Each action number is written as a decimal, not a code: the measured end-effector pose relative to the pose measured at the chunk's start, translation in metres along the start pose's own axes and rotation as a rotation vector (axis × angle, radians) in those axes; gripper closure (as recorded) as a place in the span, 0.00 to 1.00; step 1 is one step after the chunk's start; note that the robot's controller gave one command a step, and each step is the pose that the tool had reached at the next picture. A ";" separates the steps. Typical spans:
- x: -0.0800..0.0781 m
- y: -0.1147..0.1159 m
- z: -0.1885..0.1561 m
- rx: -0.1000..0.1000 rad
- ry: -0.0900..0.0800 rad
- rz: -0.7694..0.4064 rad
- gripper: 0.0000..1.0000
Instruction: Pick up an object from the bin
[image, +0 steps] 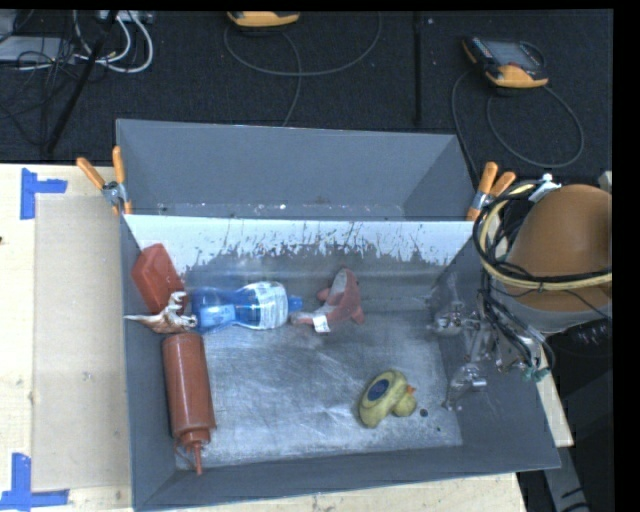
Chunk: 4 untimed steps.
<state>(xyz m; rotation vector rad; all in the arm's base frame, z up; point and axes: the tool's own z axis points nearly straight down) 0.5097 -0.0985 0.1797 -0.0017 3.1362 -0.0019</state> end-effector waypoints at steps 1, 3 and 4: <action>0.003 -0.017 0.060 -0.002 0.004 -0.002 0.00; 0.036 0.012 0.105 0.001 -0.008 -0.108 0.00; 0.021 0.035 0.108 0.002 0.002 -0.060 0.00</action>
Offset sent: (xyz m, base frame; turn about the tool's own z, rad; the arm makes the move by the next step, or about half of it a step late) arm -0.0287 0.0038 -0.0912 -0.1206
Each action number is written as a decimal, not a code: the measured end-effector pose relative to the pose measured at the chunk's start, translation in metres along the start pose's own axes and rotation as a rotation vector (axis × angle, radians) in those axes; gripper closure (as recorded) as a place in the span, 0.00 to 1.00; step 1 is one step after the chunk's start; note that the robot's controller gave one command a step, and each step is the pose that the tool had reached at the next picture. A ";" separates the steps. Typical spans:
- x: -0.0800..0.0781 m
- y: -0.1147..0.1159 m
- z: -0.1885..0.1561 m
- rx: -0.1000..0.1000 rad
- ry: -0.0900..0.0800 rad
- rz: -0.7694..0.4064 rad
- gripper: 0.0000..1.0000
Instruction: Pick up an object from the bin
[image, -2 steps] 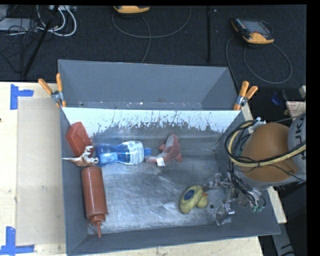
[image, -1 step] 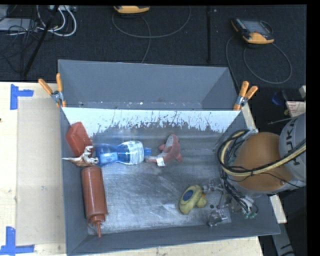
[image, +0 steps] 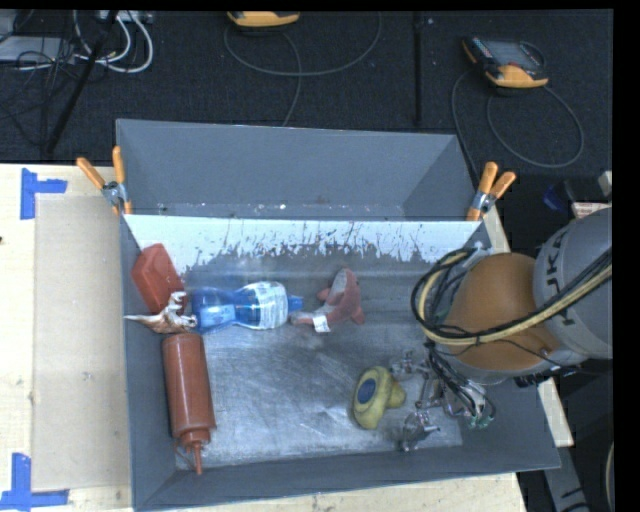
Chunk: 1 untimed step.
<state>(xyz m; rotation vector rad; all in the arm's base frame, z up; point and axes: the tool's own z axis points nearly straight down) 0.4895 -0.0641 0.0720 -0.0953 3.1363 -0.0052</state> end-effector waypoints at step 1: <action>-0.005 0.005 0.000 -0.005 -0.001 0.083 0.00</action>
Offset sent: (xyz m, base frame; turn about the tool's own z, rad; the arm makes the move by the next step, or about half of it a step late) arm -0.0069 0.0616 -0.0020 0.2184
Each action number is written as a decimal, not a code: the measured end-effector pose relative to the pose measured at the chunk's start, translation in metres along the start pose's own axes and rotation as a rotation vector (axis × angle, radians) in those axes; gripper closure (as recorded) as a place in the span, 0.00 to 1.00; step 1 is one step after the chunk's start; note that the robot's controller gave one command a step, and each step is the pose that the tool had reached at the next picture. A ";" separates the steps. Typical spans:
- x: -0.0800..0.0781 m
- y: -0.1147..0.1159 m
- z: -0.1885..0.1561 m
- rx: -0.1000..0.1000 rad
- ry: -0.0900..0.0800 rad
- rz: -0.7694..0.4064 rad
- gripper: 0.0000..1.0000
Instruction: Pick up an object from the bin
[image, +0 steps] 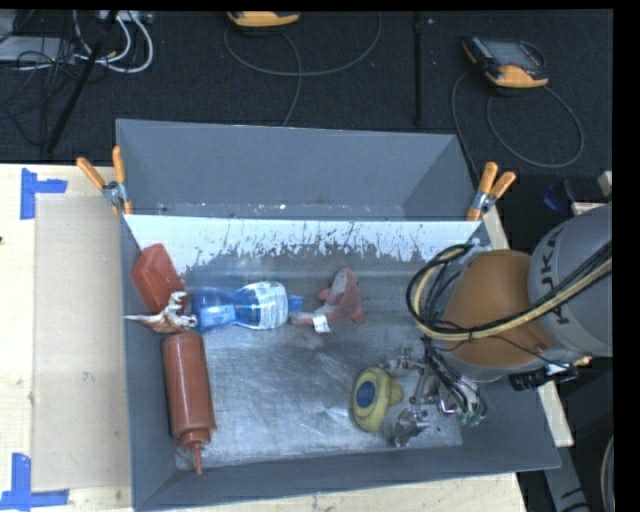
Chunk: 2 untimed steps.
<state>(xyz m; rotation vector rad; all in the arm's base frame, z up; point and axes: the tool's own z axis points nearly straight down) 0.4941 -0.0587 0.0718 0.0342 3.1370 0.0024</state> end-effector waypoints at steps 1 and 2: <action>0.001 -0.001 0.000 0.000 -0.001 0.028 0.00; -0.008 0.026 -0.023 -0.001 0.008 0.001 0.00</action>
Offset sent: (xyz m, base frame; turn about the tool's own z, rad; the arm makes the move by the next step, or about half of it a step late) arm 0.0188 0.0281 0.0437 -0.0459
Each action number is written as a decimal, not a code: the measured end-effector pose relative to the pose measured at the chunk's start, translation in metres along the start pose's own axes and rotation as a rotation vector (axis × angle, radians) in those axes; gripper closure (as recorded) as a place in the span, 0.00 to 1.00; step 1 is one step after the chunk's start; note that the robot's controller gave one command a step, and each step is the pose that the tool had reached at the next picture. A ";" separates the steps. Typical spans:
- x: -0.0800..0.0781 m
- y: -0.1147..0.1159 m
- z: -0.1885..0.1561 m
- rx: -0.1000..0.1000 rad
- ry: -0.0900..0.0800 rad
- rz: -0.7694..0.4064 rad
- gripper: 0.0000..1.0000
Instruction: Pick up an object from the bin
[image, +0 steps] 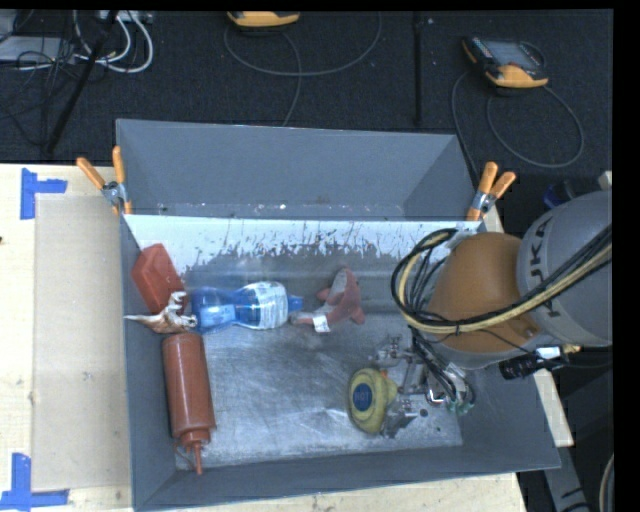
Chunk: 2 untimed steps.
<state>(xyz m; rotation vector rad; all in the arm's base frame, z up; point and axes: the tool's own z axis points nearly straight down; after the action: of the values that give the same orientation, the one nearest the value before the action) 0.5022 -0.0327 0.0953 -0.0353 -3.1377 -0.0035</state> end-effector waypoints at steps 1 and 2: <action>0.022 0.084 0.016 0.008 -0.034 0.141 1.00; 0.022 0.084 0.016 0.008 -0.034 0.140 1.00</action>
Offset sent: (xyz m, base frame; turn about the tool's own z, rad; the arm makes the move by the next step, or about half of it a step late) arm 0.0000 0.0000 0.0000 0.0000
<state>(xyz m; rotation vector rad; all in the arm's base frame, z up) 0.4818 0.0519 0.0799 -0.2569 -3.1616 0.0105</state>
